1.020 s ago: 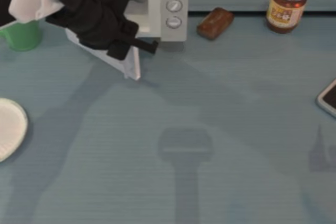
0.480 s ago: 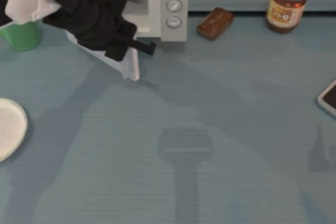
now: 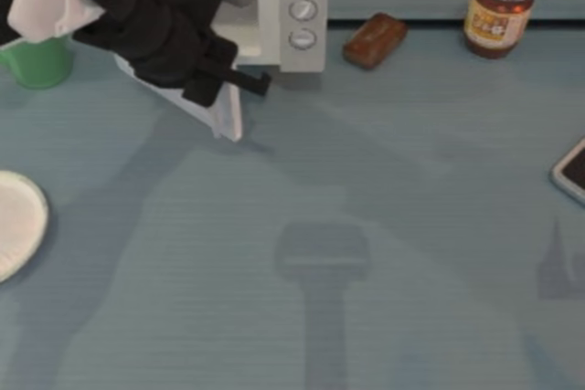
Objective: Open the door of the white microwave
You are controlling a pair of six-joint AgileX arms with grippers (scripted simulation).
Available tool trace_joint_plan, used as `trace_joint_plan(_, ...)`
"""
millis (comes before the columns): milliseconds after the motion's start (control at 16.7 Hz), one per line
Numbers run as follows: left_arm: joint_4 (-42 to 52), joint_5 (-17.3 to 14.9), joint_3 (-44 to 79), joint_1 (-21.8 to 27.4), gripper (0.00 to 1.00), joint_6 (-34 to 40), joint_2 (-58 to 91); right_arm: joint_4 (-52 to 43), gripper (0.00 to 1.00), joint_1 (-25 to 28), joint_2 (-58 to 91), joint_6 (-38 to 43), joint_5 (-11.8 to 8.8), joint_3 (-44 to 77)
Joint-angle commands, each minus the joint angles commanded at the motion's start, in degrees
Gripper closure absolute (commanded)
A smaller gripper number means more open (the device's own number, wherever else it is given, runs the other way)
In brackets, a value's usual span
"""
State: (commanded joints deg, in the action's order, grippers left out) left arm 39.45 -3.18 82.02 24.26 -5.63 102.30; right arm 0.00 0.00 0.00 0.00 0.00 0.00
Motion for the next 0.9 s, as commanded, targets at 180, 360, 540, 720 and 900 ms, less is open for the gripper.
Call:
trace_joint_plan(180, 0.0, 0.0, 0.0, 0.0, 1.0, 0.0, 0.0, 0.0, 0.0, 0.0, 0.0, 0.0, 0.0, 0.0)
trace_joint_plan(360, 0.0, 0.0, 0.0, 0.0, 1.0, 0.0, 0.0, 0.0, 0.0, 0.0, 0.0, 0.0, 0.0, 0.0)
trace_joint_plan(540, 0.0, 0.0, 0.0, 0.0, 1.0, 0.0, 0.0, 0.0, 0.0, 0.0, 0.0, 0.0, 0.0, 0.0)
trace_joint_plan(720, -0.02, -0.78, -0.48, -0.04, 1.0, -0.65, -0.2, 0.0, 0.0, 0.0, 0.0, 0.0, 0.0, 0.0)
trace_joint_plan(900, 0.29, -2.72, -2.17, -1.57, 1.0, -4.48, -1.54, 0.0, 0.0, 0.0, 0.0, 0.0, 0.0, 0.0)
